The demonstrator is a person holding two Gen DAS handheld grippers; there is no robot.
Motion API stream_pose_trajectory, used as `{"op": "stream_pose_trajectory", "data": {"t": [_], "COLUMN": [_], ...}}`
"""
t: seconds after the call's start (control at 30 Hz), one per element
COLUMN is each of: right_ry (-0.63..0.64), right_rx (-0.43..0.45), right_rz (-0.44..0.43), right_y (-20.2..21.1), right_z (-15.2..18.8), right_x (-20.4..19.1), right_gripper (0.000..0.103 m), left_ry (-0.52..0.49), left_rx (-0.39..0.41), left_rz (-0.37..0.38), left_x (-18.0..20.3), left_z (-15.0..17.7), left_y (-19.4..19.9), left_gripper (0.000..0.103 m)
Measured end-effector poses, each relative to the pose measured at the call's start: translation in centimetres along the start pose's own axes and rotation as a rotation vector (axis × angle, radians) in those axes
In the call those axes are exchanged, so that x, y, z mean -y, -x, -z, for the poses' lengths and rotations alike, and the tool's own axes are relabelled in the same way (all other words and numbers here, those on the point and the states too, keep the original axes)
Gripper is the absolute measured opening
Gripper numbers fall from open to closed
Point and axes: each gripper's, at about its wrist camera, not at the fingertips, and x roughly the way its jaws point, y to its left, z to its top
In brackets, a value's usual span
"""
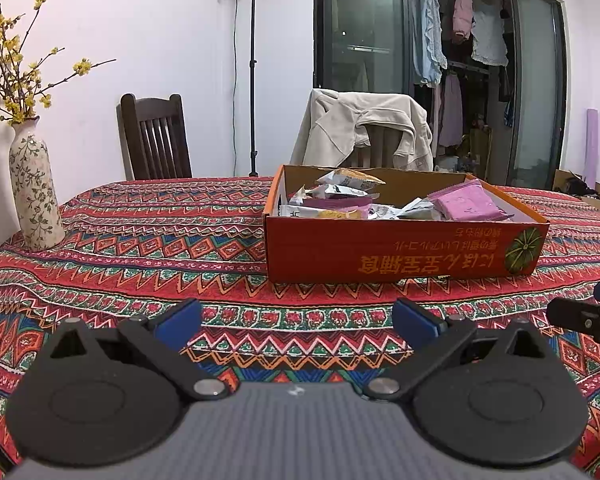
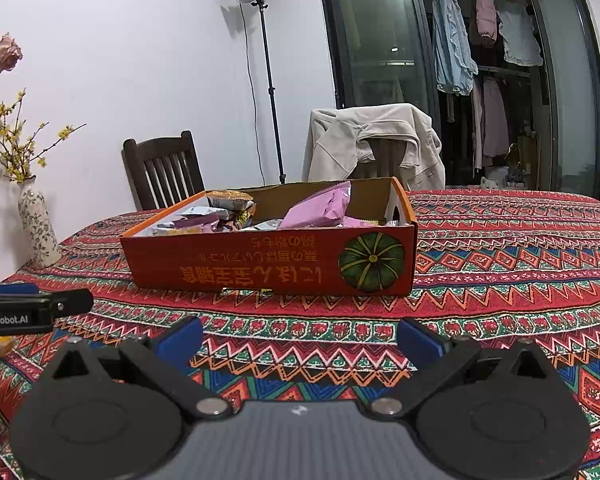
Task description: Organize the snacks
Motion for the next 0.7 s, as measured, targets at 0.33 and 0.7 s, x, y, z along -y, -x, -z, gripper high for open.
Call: {"op": "stream_pose_trajectory", "data": {"t": [0.33, 0.7], "right_ry": [0.002, 0.002], "right_rx": [0.0, -0.006], "right_rz": [-0.001, -0.004], "right_y": [-0.02, -0.07], "right_z": [0.02, 0.04], "right_x": [-0.05, -0.02], "right_gripper": [0.103, 0.103], "left_ry": [0.001, -0.001], "left_rx": [0.003, -0.006], "left_rz": [0.007, 0.018], "left_x": [0.02, 0.05], "left_z": [0.04, 0.15], "left_y": [0.04, -0.13], "left_gripper": [0.103, 0.103]}}
